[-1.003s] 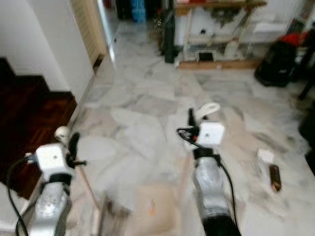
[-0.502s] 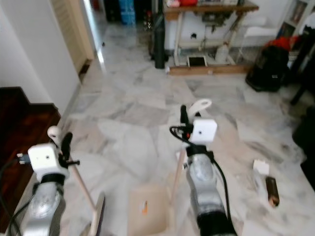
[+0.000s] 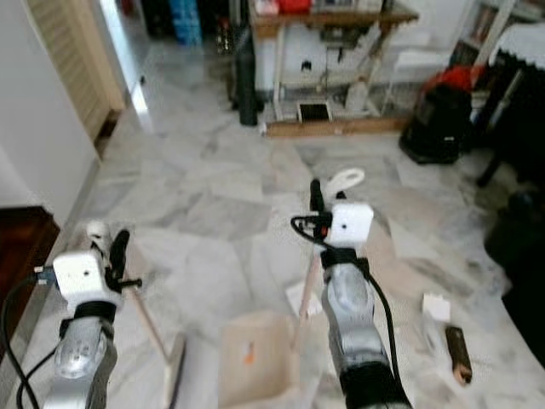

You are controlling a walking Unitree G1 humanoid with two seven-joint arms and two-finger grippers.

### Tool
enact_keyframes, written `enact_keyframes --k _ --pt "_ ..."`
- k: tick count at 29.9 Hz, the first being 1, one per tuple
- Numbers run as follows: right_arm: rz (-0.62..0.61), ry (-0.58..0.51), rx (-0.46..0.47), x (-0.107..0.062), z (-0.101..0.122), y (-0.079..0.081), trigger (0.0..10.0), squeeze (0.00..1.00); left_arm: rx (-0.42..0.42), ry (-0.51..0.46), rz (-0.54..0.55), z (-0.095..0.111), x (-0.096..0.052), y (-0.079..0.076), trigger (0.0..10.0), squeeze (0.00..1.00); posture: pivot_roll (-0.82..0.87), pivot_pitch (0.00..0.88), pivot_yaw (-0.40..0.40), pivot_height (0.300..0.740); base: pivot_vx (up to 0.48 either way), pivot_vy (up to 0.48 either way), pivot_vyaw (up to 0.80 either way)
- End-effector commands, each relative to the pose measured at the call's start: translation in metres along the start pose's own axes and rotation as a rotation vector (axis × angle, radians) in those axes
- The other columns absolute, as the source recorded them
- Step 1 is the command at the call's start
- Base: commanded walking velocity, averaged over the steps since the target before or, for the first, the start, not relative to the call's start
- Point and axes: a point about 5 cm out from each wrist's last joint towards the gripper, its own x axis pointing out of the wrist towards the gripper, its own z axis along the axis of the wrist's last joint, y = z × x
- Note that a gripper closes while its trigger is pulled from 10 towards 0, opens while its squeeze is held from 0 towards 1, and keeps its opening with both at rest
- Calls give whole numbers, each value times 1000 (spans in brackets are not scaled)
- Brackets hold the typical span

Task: Sweep floor

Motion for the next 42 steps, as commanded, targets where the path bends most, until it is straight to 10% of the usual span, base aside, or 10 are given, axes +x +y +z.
enact_keyframes --k 1,42 --pt "6 -35 -22 4 7 -1 10000 0 -14 -57 -16 11 3 -3 10000 0 9 0 4 740 480 0 0" --pt "55 -47 -32 -2 6 5 10000 0 -23 -45 -72 10 -3 -7 10000 0 11 0 12 740 351 0 -110"
